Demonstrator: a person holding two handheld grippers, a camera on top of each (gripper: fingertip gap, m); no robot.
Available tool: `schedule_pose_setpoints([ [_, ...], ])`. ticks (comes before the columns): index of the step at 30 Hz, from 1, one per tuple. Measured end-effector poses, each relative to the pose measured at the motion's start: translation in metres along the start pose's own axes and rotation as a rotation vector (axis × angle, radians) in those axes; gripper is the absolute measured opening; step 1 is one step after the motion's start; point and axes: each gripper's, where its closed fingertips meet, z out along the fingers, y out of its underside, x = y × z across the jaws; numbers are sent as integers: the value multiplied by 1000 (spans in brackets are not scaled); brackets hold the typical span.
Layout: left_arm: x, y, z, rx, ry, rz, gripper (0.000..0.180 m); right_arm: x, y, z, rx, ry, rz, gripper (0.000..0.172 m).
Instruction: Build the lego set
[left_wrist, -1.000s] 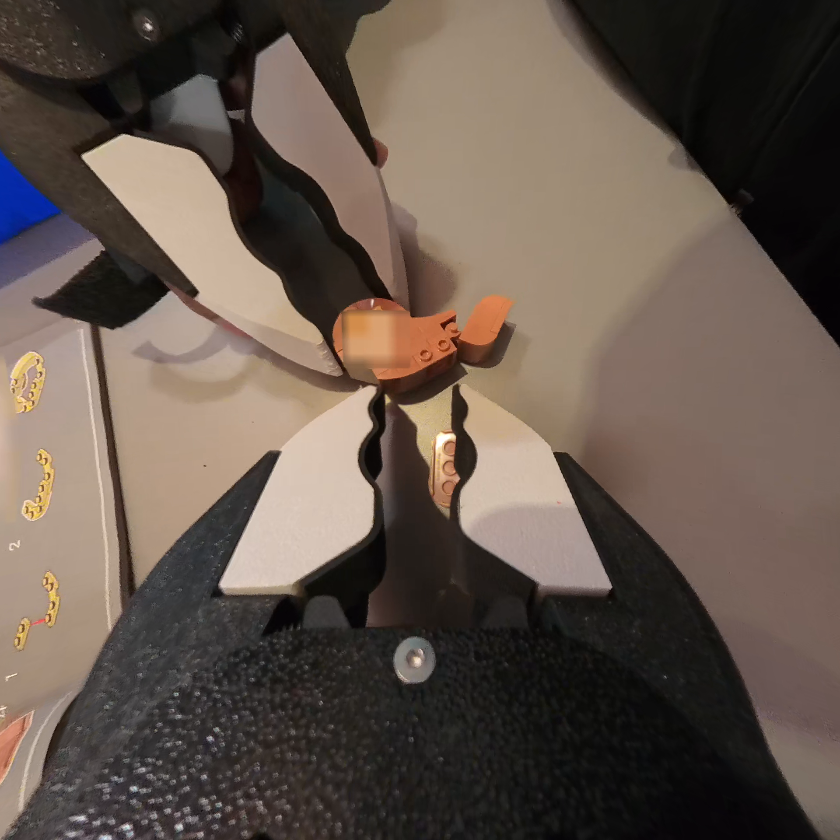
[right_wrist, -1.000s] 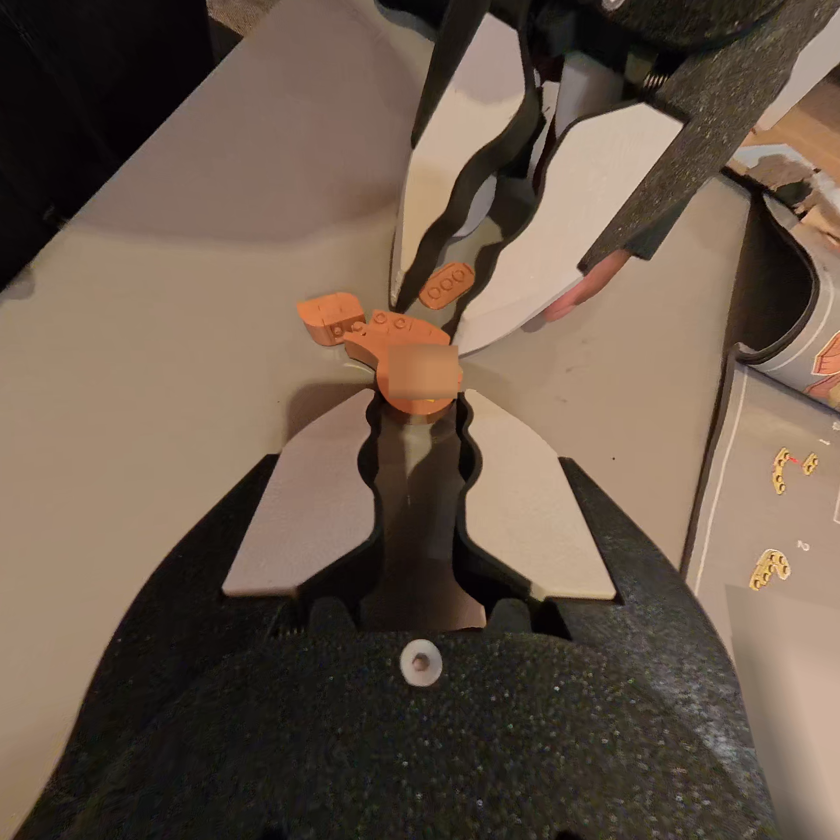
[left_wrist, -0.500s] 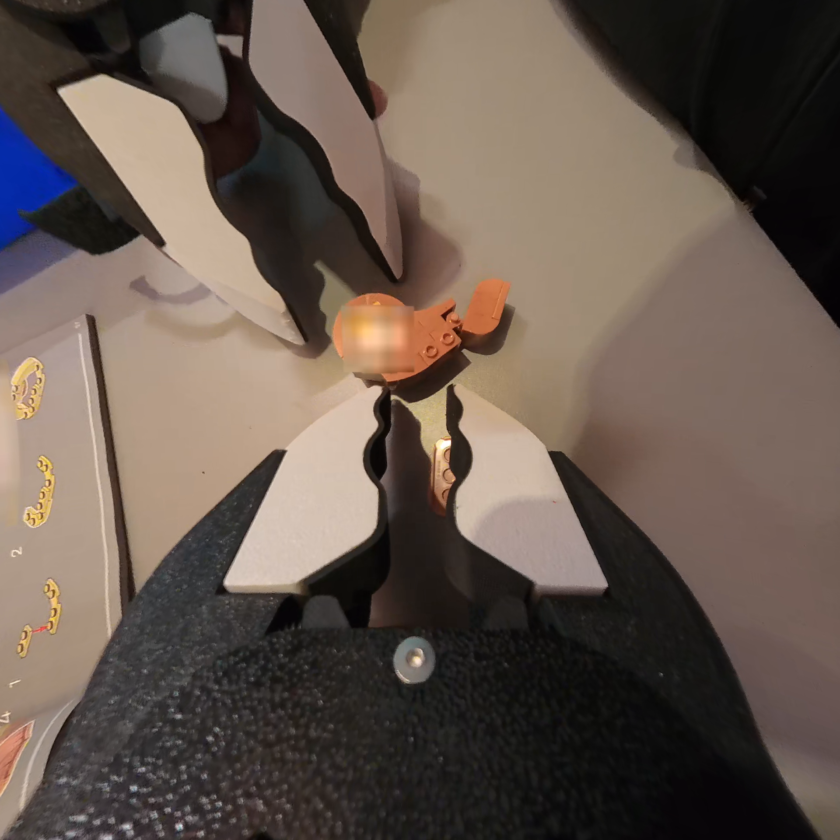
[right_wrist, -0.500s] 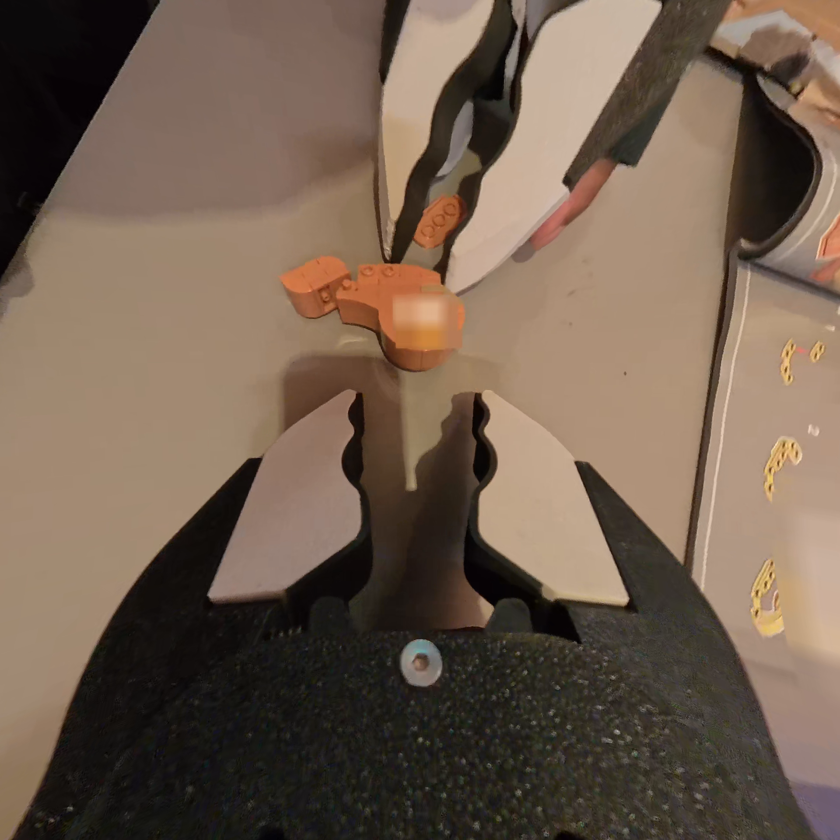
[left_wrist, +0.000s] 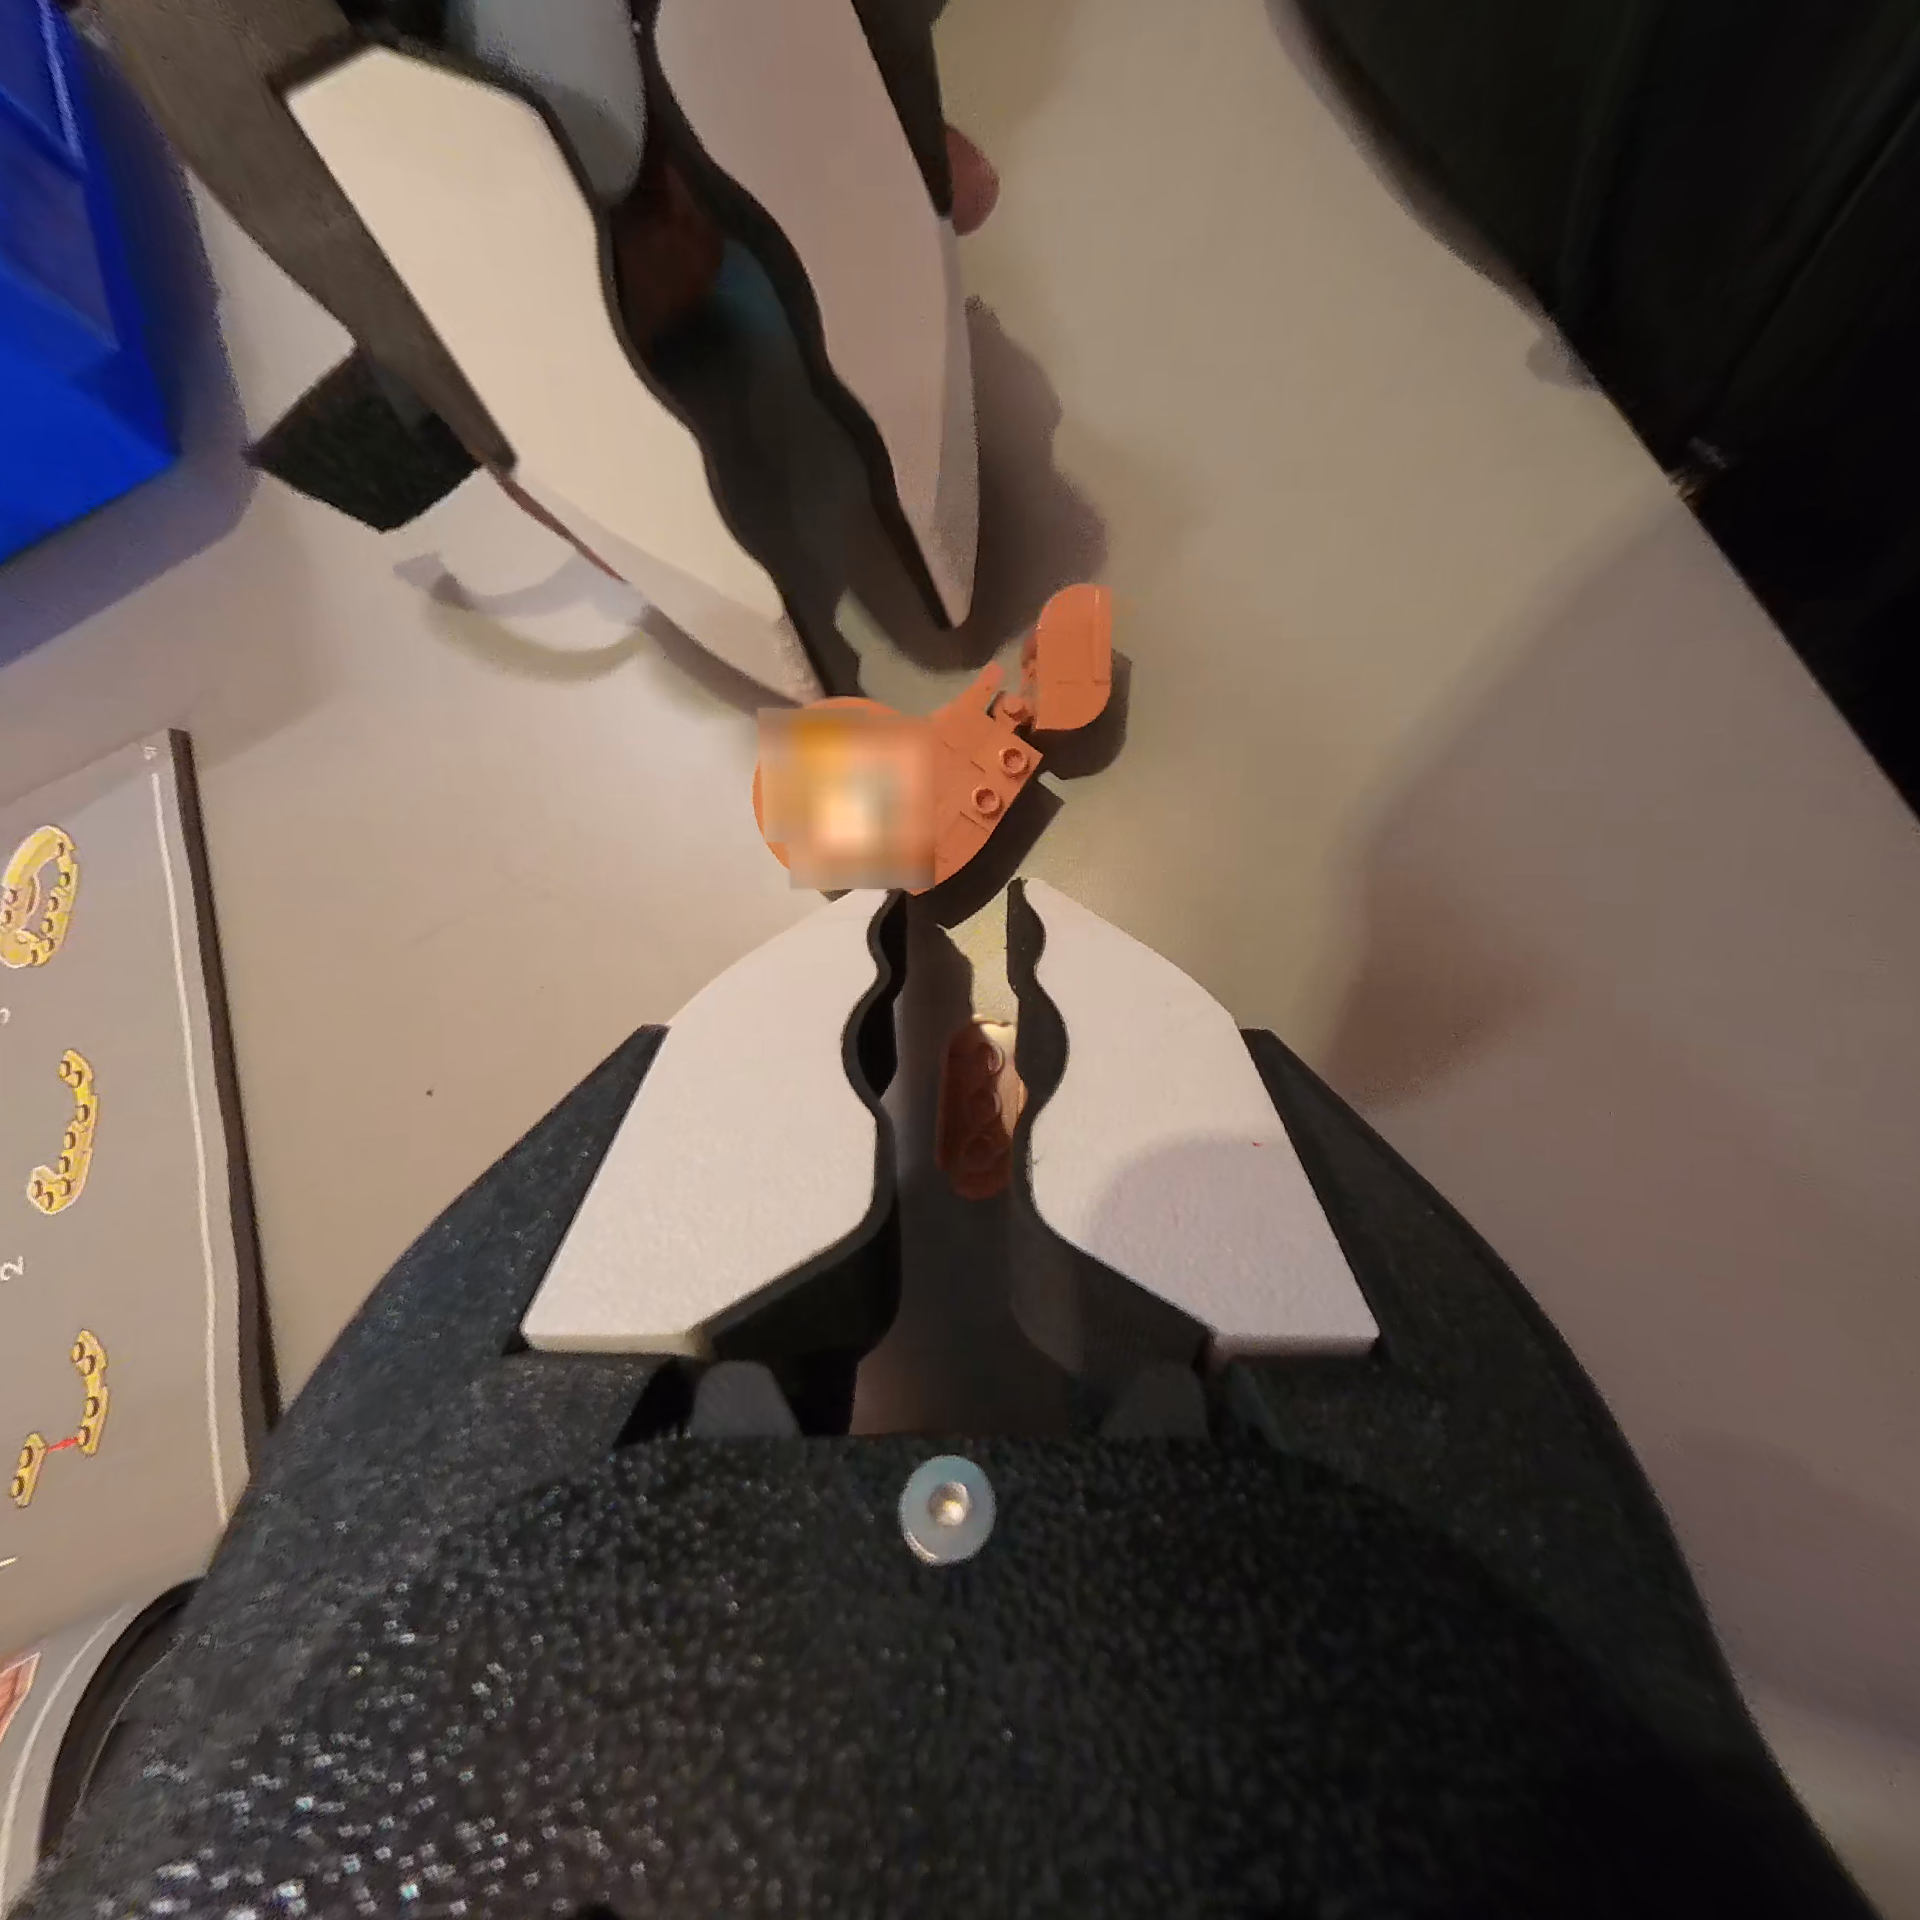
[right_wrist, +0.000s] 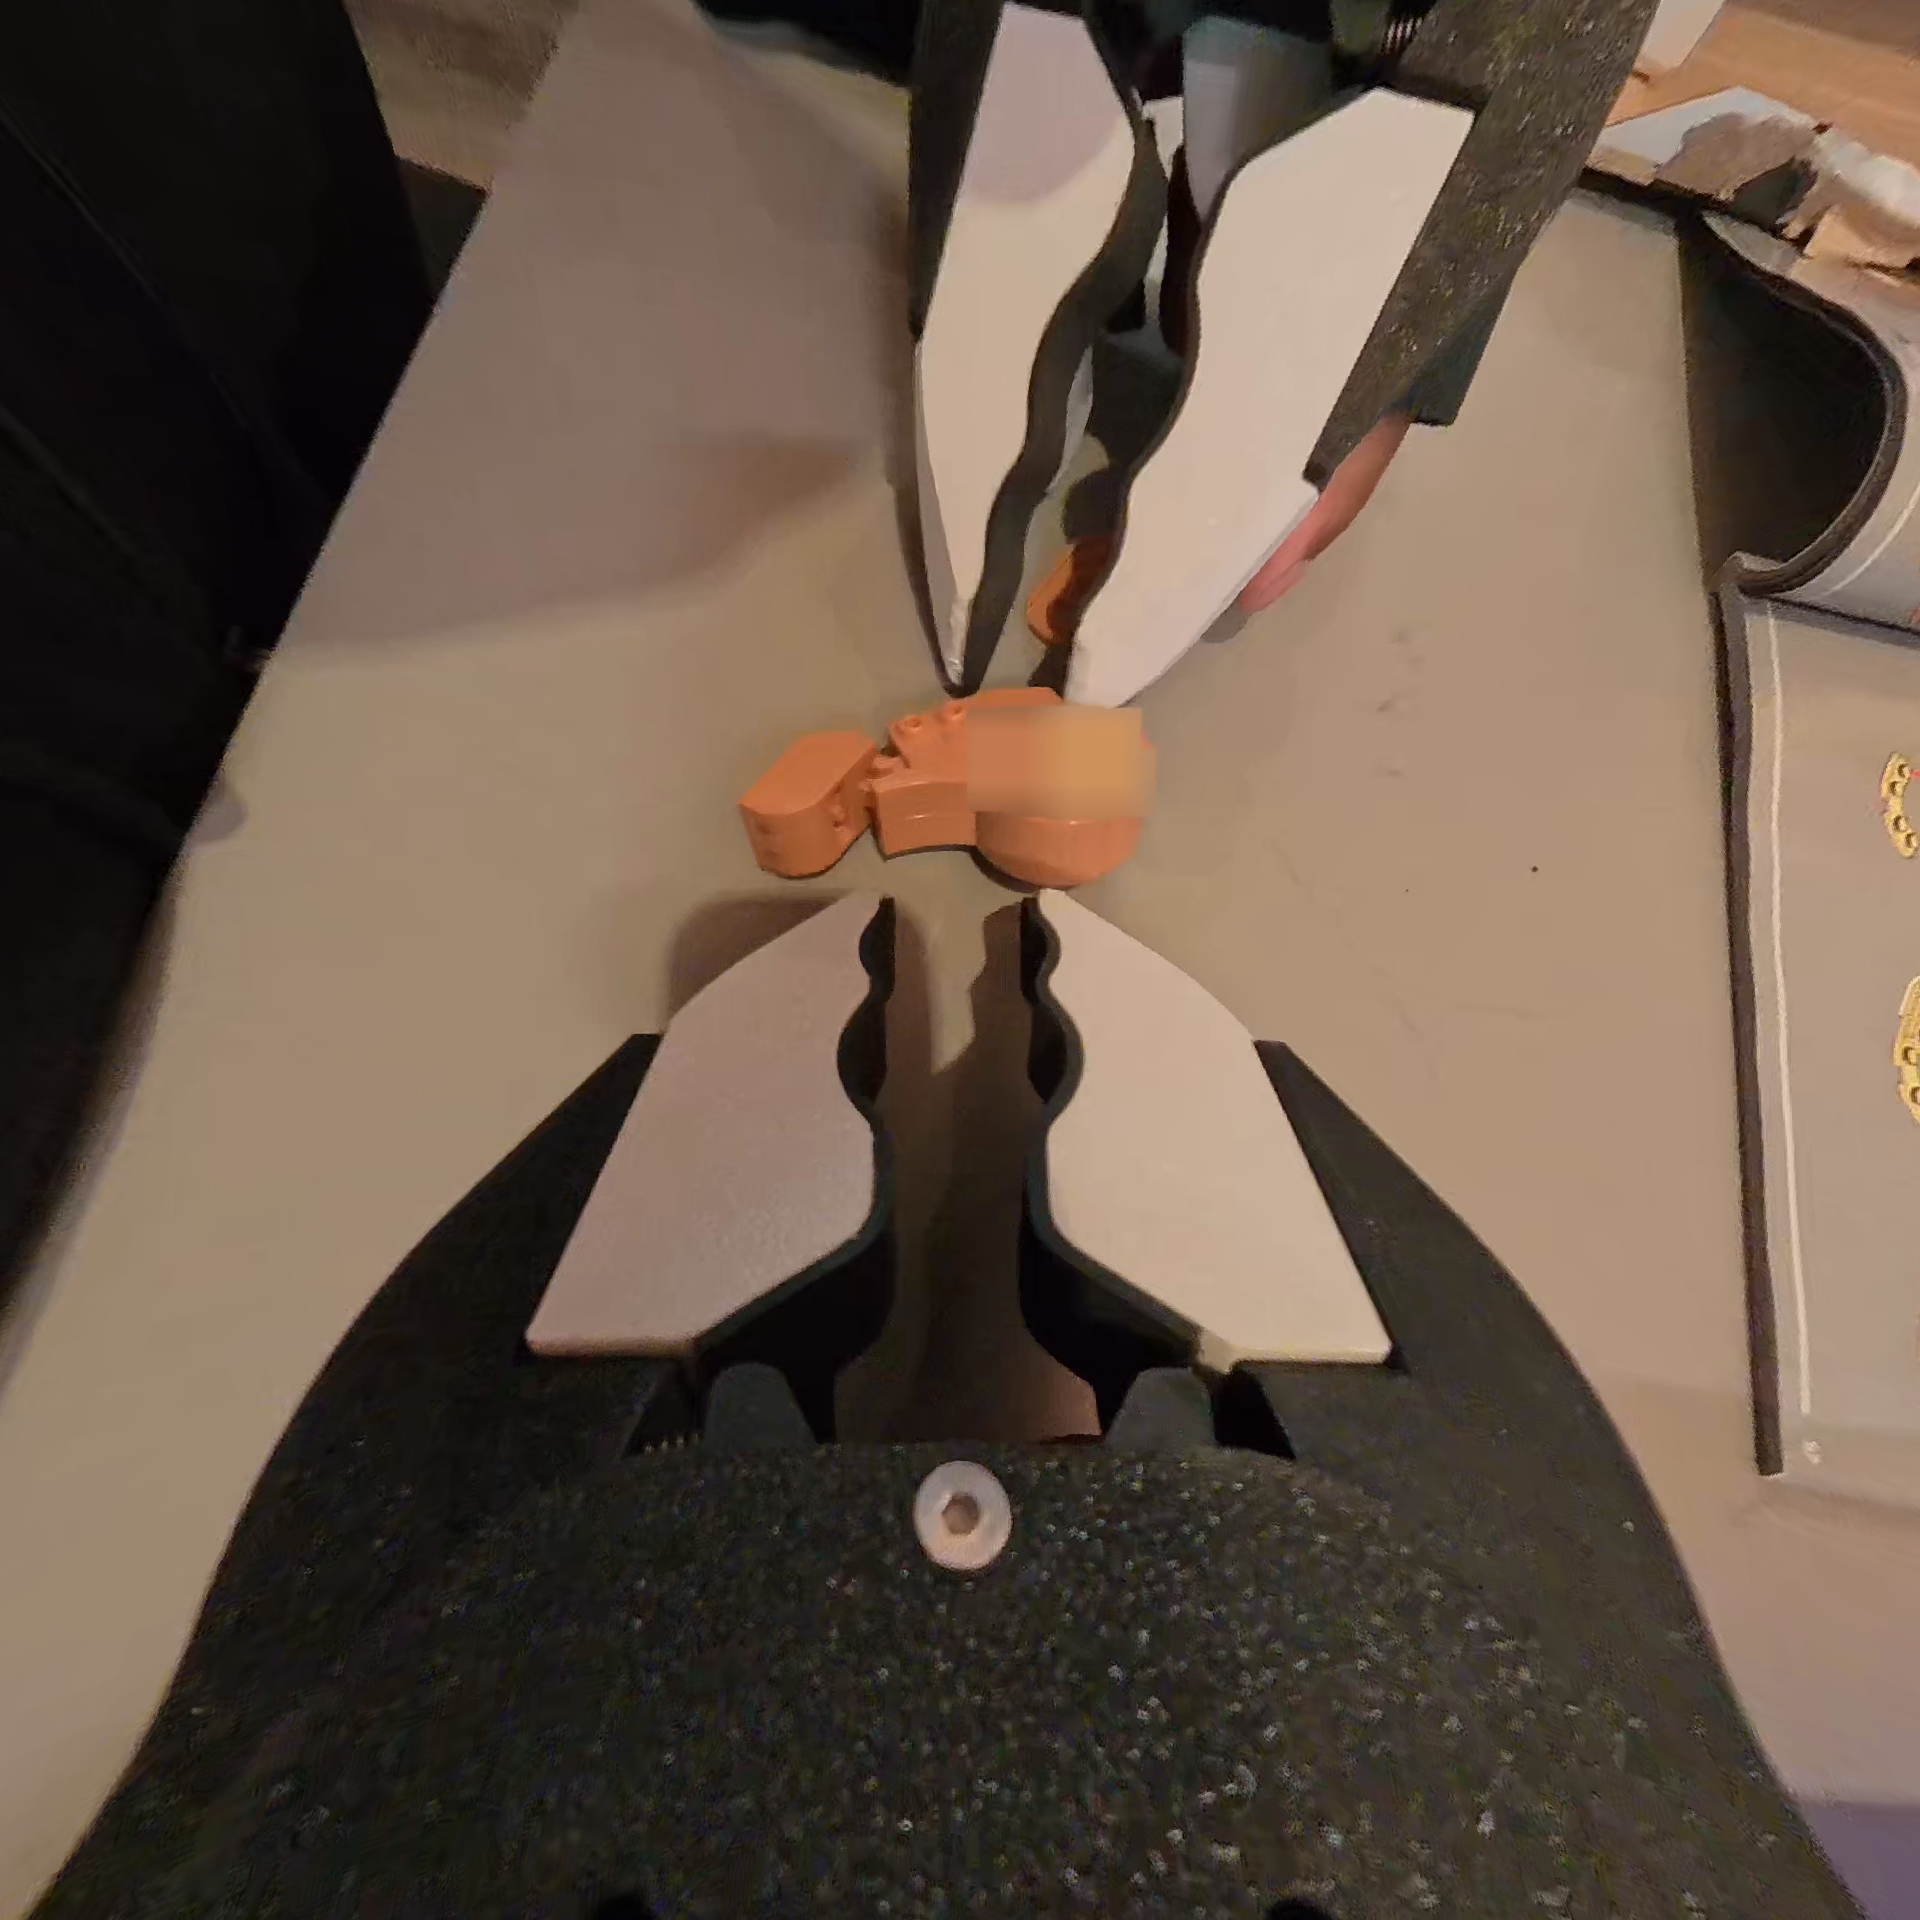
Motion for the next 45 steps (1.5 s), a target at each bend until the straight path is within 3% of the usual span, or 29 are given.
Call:
schedule_pose_setpoints([
  [7,-1,-1,-1,-24,-47,-15,21,18,12,-3,-55,57,-6,30],
  [13,-3,15,-29,-45,-161,-117,26,18,12,-20,-2,78,26,32],
  [19,-3,32,-29,-109,-122,-166,28,14,3,-20,29,57,30,32],
  [22,4,28,-24,-87,-70,-180,15,10,1,-20,29,62,24,32],
  [28,13,24,-23,-88,-90,-268,14,8,-7,-22,56,135,-1,34],
  [29,15,22,-24,-70,-89,-300,1,8,-9,-22,61,161,-24,35],
  [37,12,19,-27,-1,-218,-409,0,-3,-24,-21,114,225,-129,35],
  [41,-3,21,-36,-26,-295,-387,23,-5,-23,-21,110,220,-125,35],
  [45,-2,27,-31,-104,-211,-329,41,-6,-23,-22,109,222,-126,34],
])
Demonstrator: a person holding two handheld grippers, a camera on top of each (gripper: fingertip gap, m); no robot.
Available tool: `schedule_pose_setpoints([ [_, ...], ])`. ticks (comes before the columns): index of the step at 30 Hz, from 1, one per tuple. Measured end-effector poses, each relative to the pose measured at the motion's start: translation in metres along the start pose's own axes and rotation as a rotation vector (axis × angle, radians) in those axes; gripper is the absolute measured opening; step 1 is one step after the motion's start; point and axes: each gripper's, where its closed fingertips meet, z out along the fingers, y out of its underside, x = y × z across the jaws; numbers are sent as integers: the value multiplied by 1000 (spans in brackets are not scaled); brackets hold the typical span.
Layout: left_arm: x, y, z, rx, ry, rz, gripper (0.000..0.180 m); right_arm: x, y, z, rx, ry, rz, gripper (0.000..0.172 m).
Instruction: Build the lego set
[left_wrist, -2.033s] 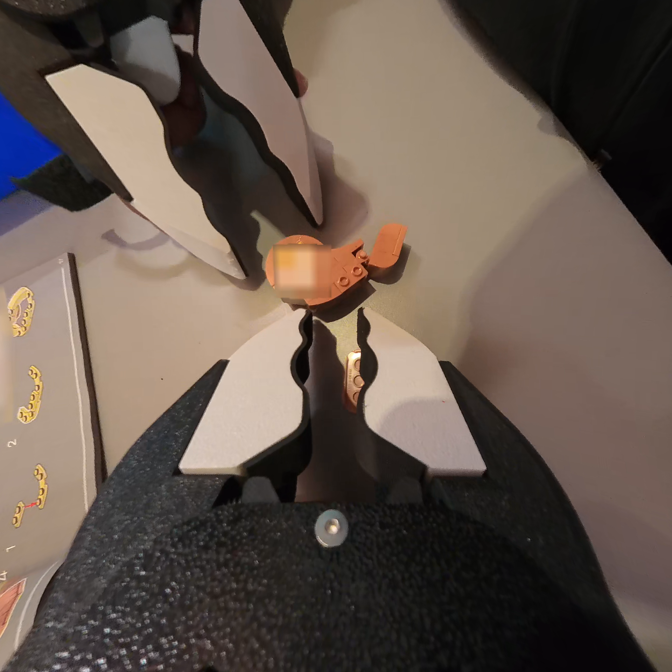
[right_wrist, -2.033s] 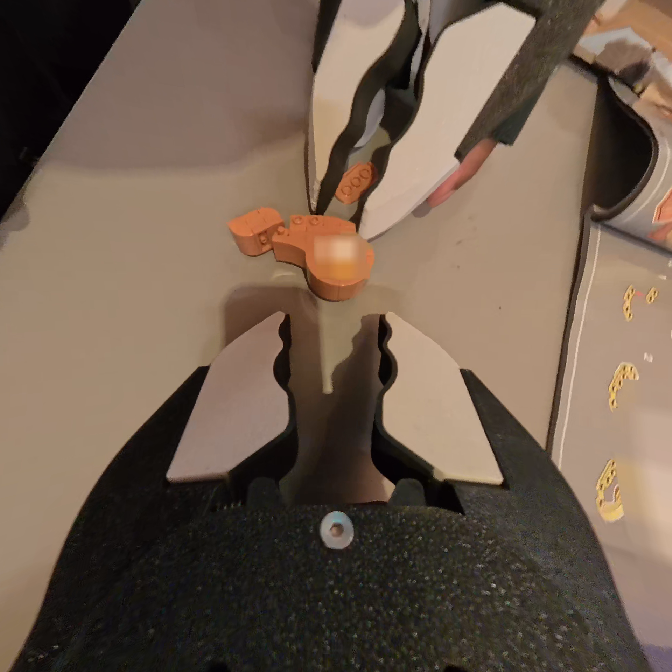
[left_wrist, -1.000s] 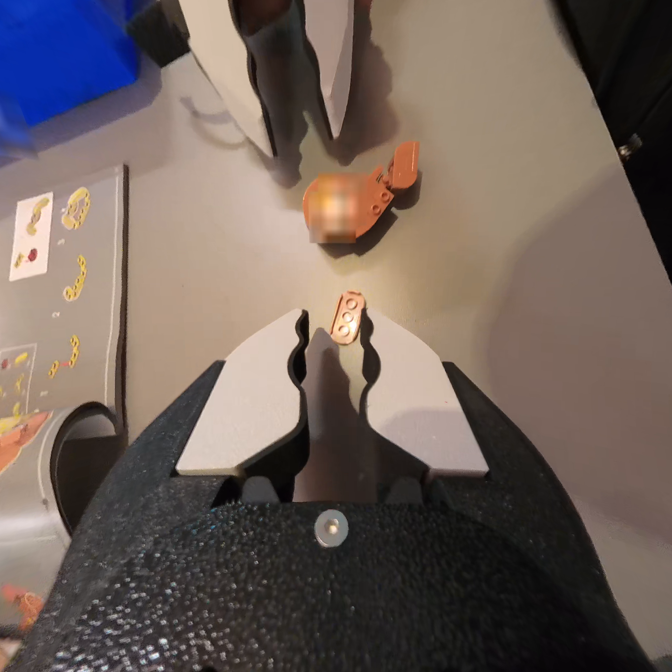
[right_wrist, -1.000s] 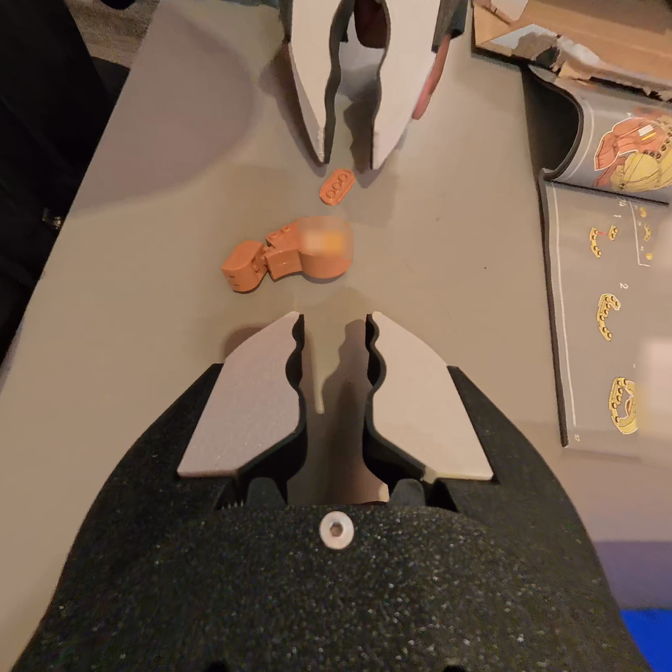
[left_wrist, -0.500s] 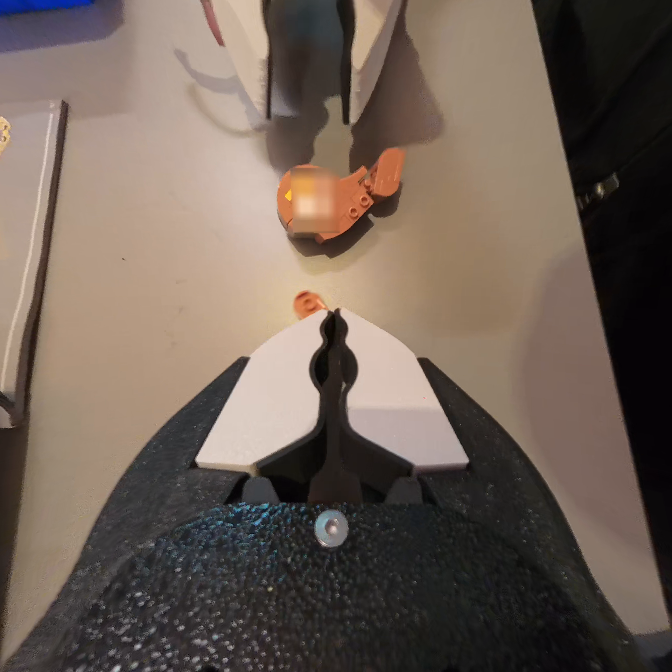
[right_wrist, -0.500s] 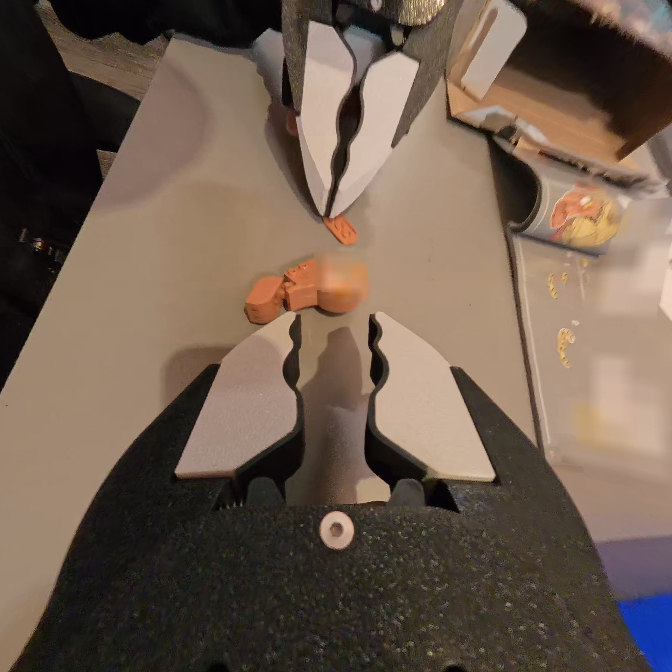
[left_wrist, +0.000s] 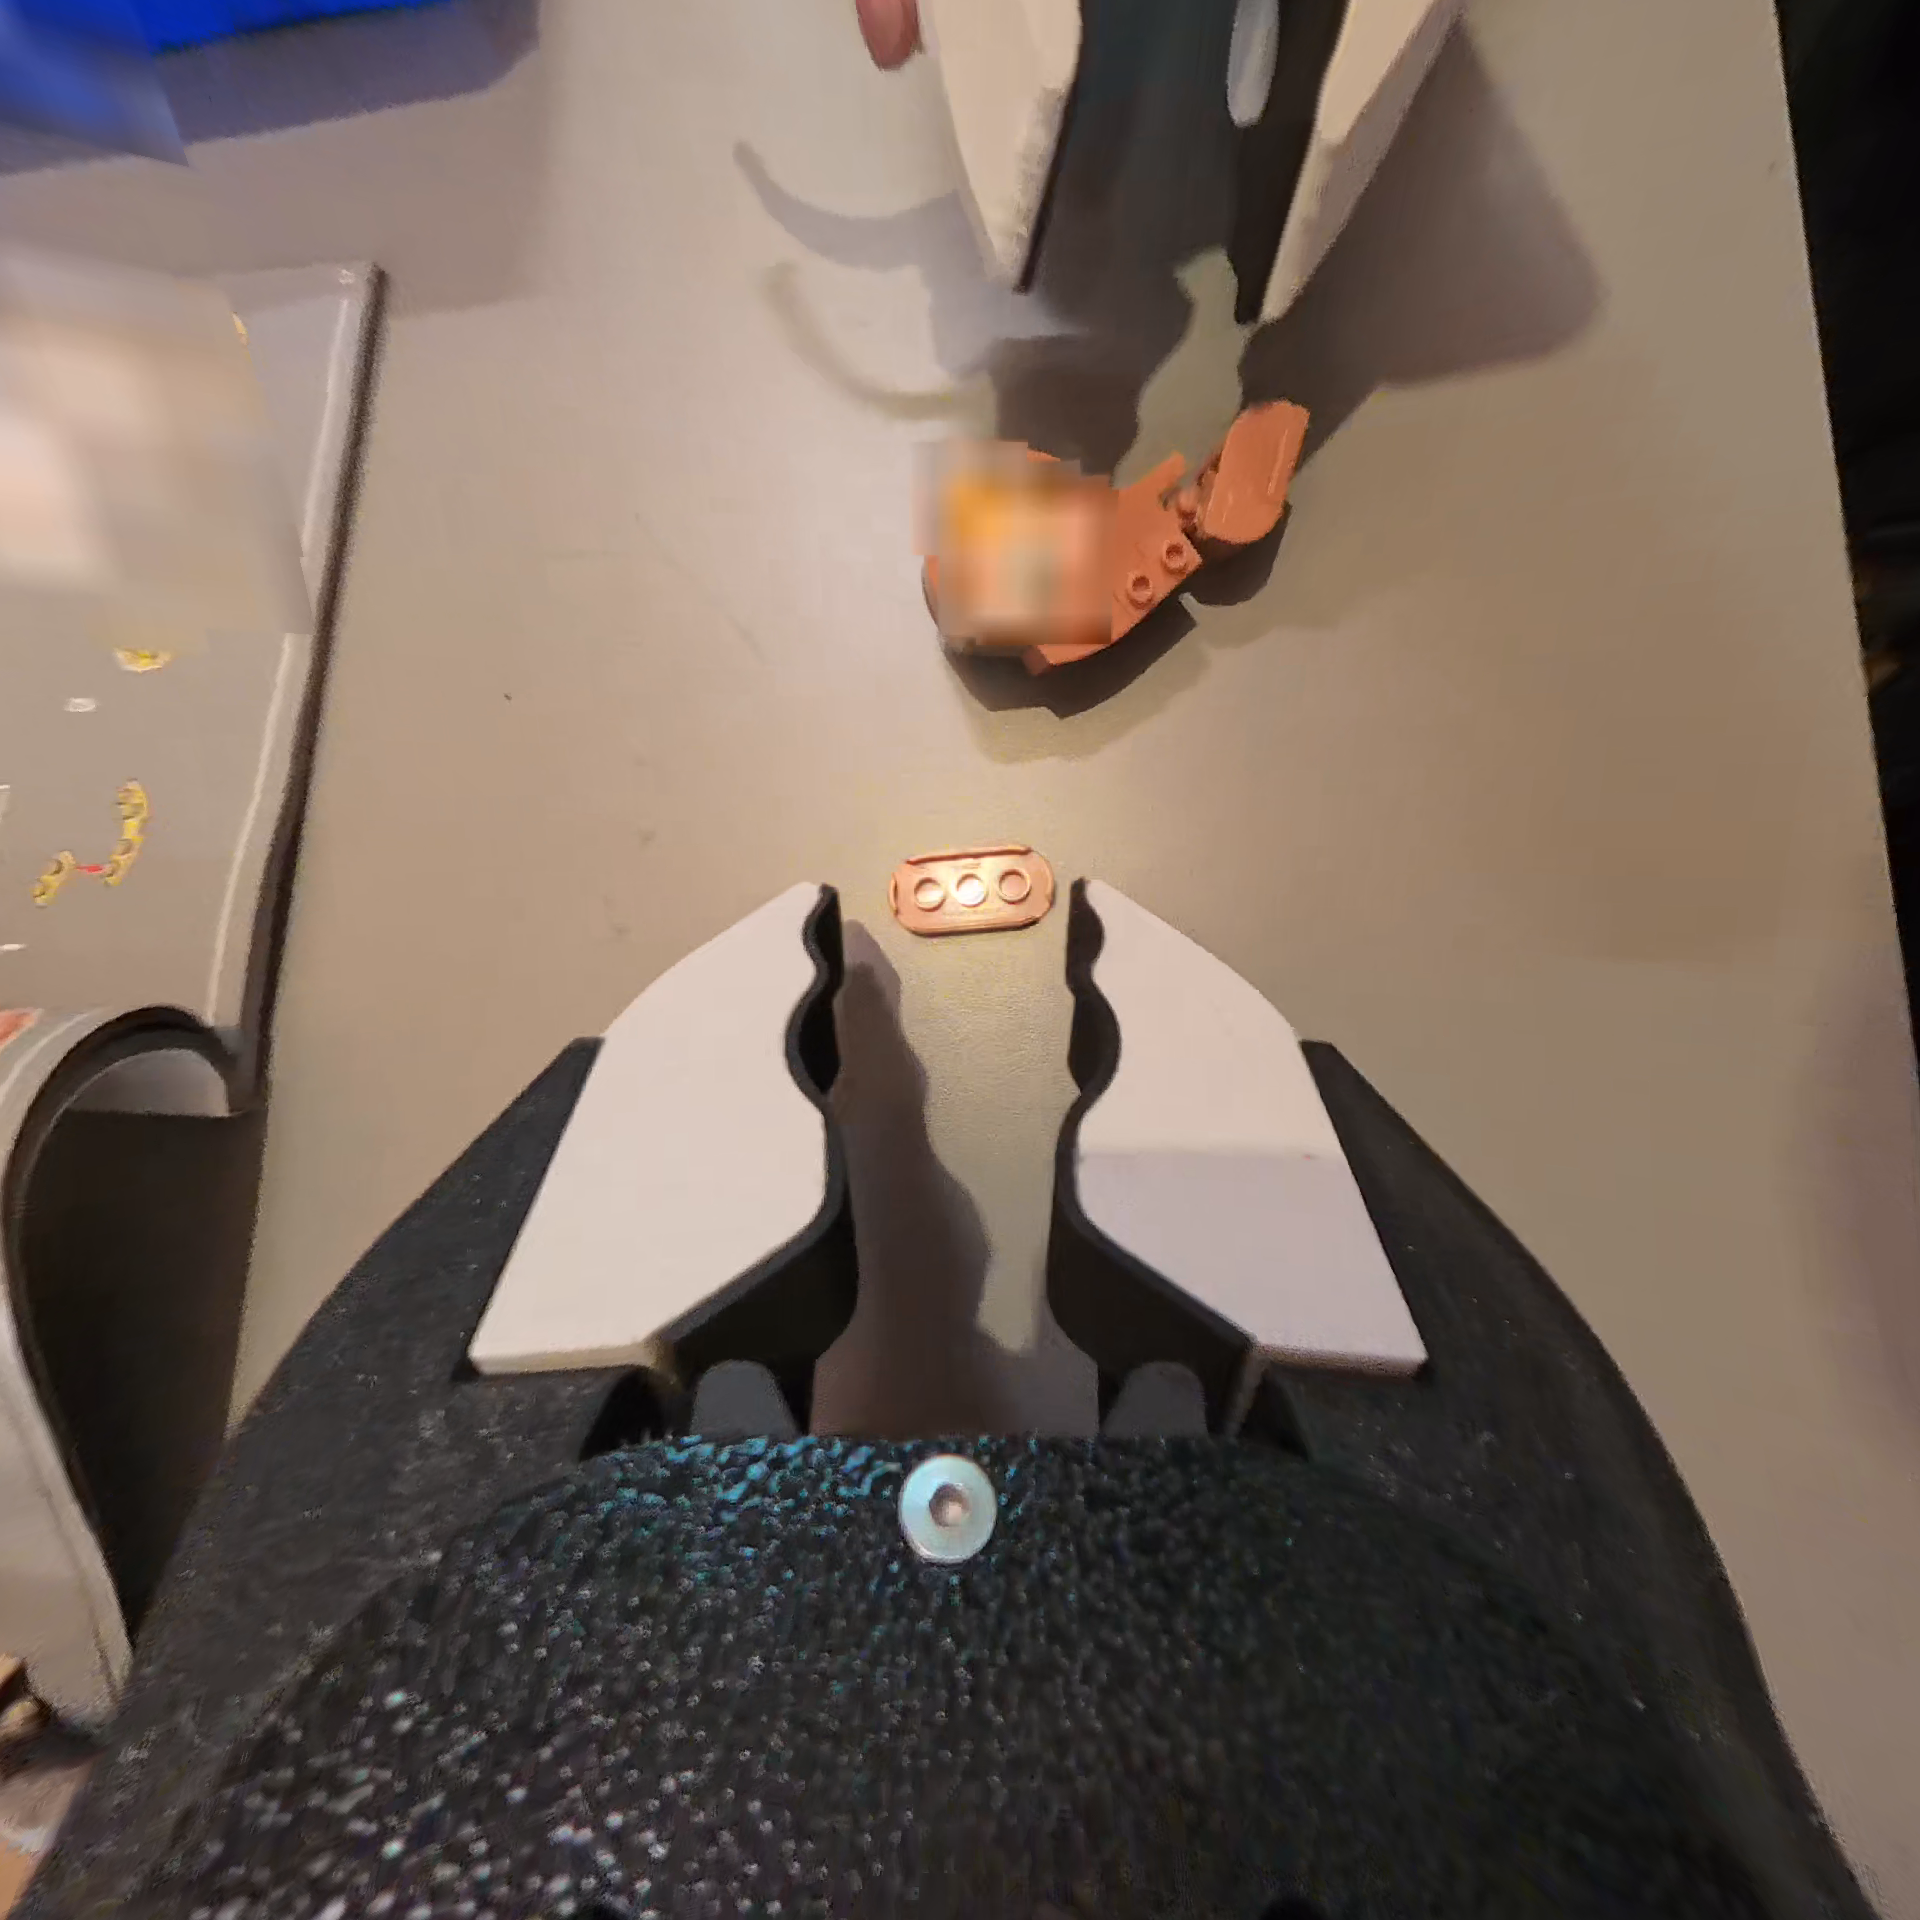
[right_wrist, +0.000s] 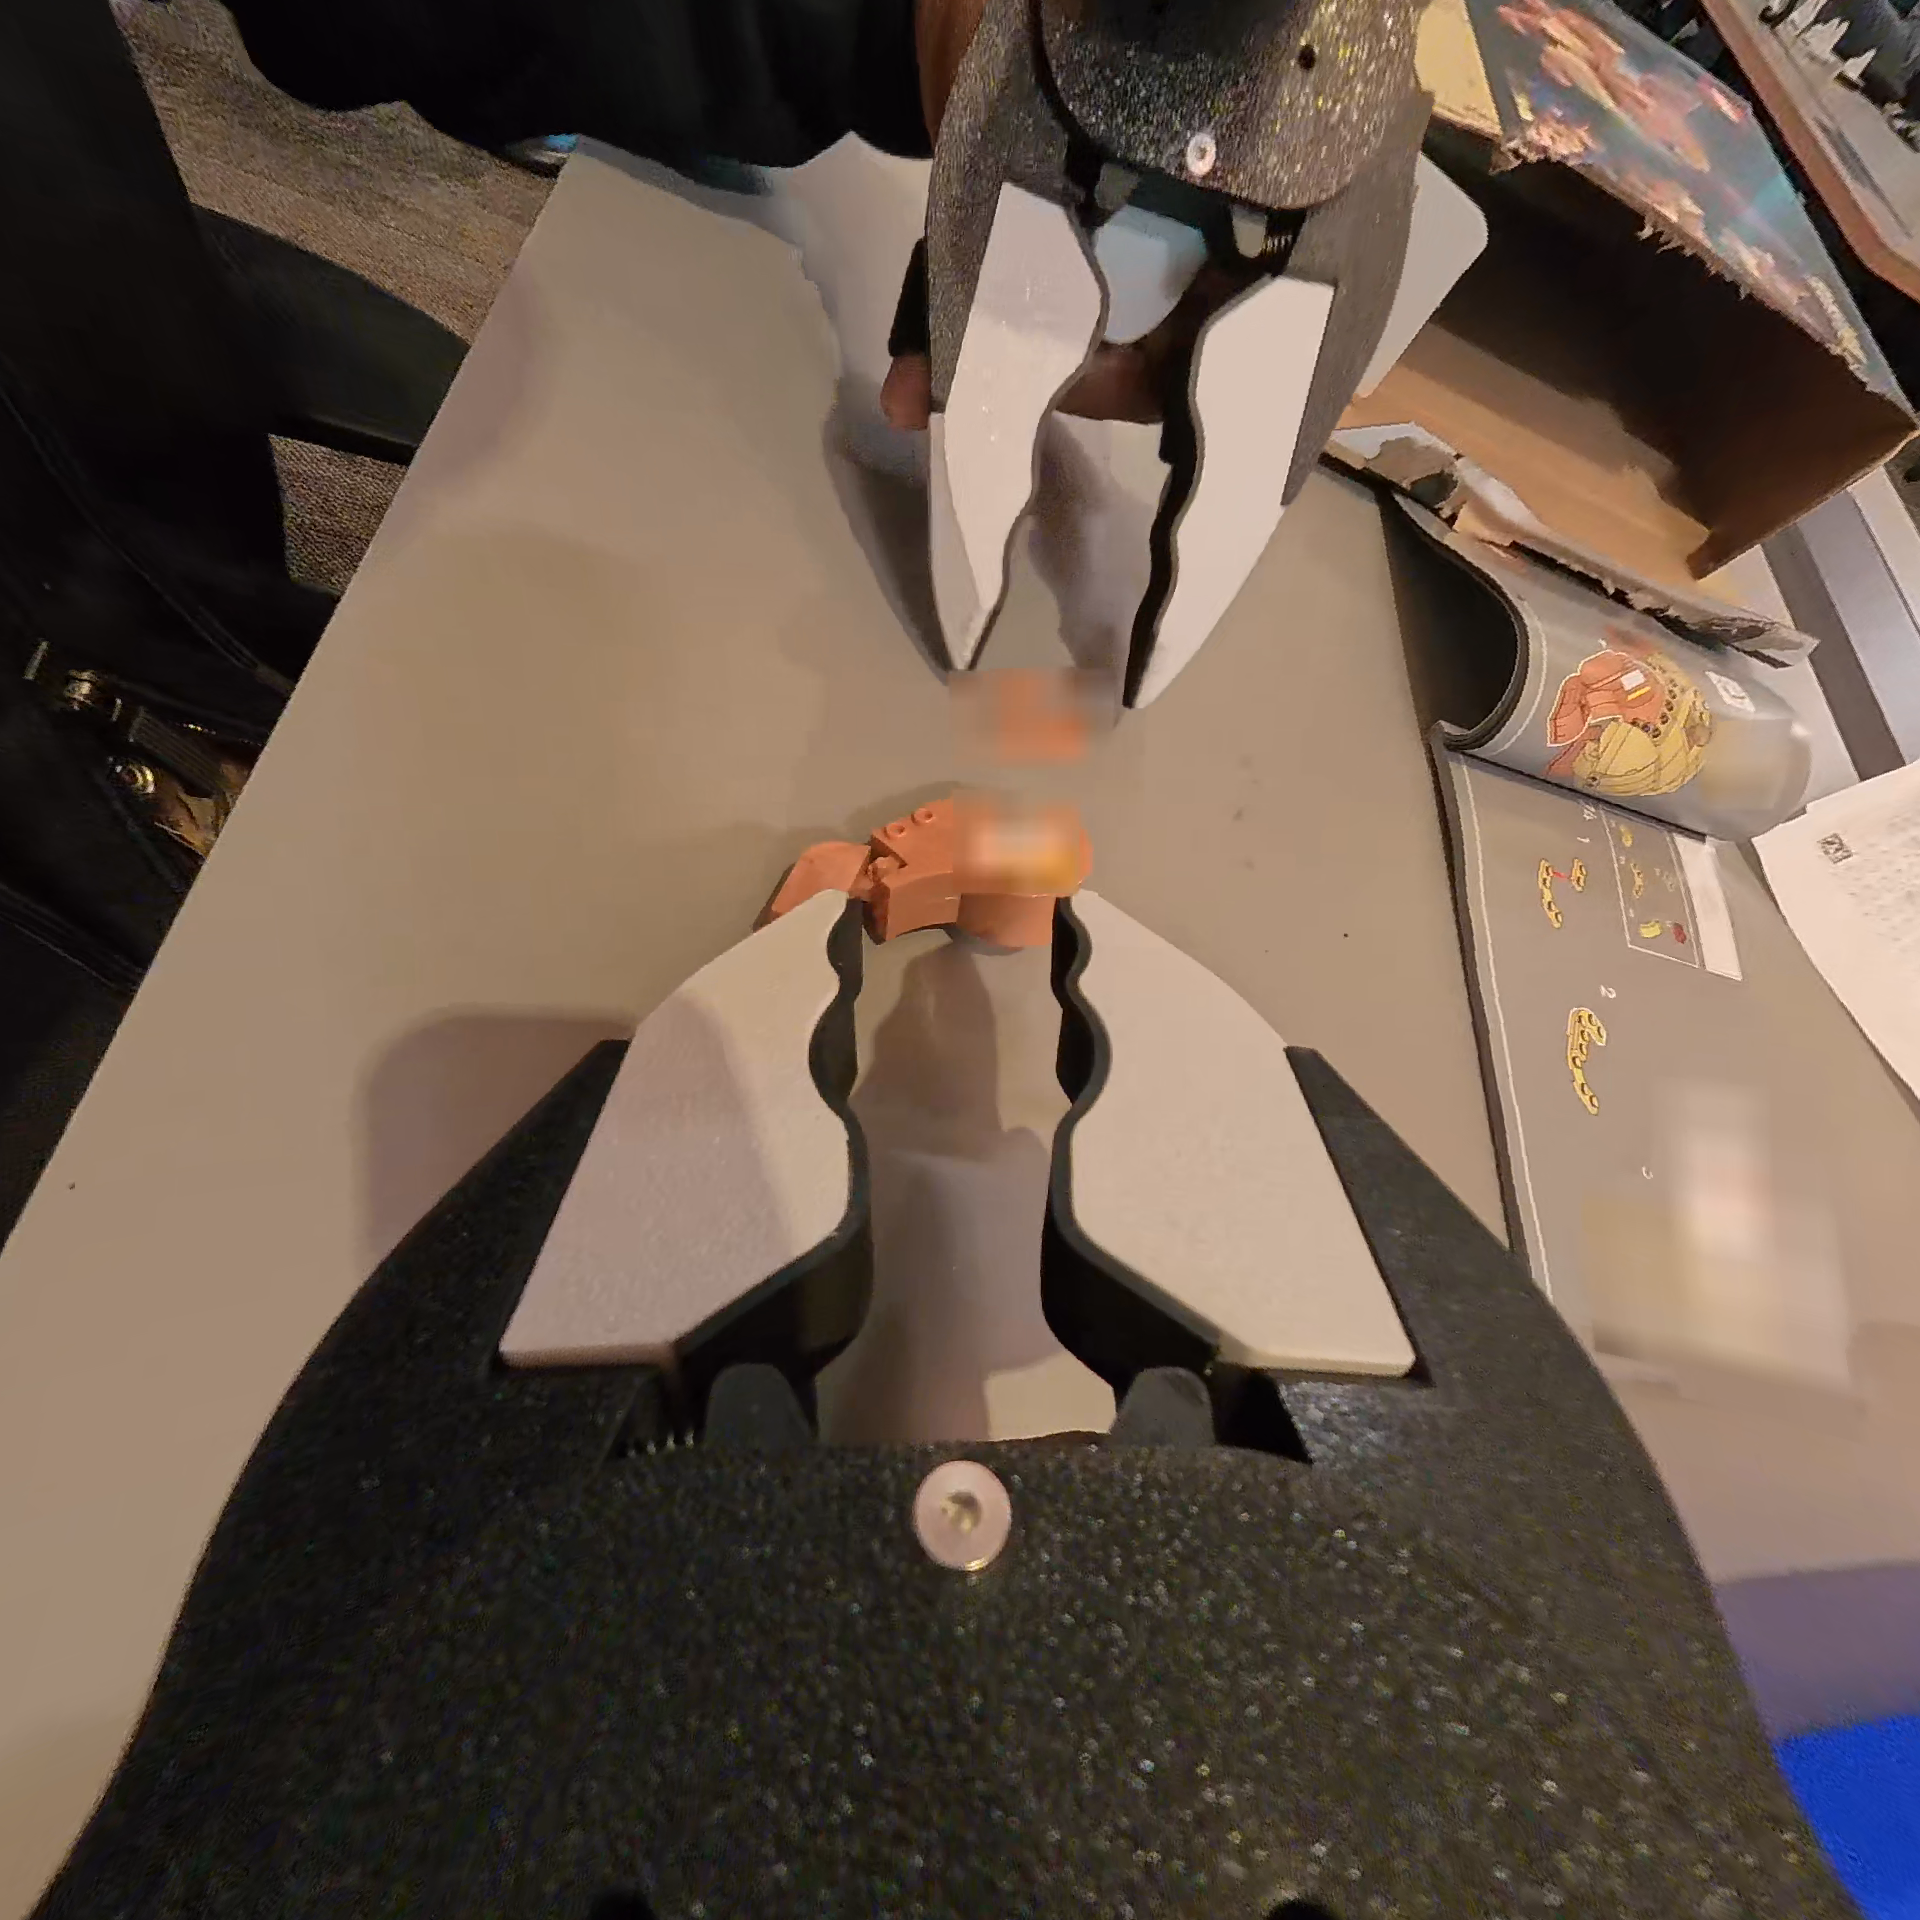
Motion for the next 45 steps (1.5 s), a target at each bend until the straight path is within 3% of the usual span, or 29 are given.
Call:
schedule_pose_setpoints([
  [4,3,-1,8,-17,41,18,45,-2,1,0,4,-2,4,34],
  [7,7,-1,10,-22,77,6,17,-3,2,1,5,-7,5,34],
  [10,7,-2,10,-7,67,-16,16,-2,0,1,16,-11,-4,34],
  [13,6,-3,9,28,61,-59,0,0,-3,2,22,-9,-19,34],
  [17,6,-9,3,92,57,-90,2,1,-5,4,23,-16,-30,34],
  [19,2,-11,-2,111,34,-78,13,0,-5,4,23,-16,-35,34],
  [22,-9,-6,-8,59,-26,-21,28,2,-4,3,15,-11,-39,34],
  [24,-14,-1,-11,-28,-47,120,32,3,-4,2,16,-7,-43,34],
  [27,-11,10,-8,-180,48,410,34,3,-3,1,20,-14,-44,34],
  [30,-15,8,-3,-214,158,536,36,2,-2,0,23,-18,-46,34],
  [39,-10,8,6,-207,509,559,21,1,4,-4,41,-50,-30,32],
  [45,-4,7,7,-151,485,481,17,1,6,-4,37,-61,-27,32],
])
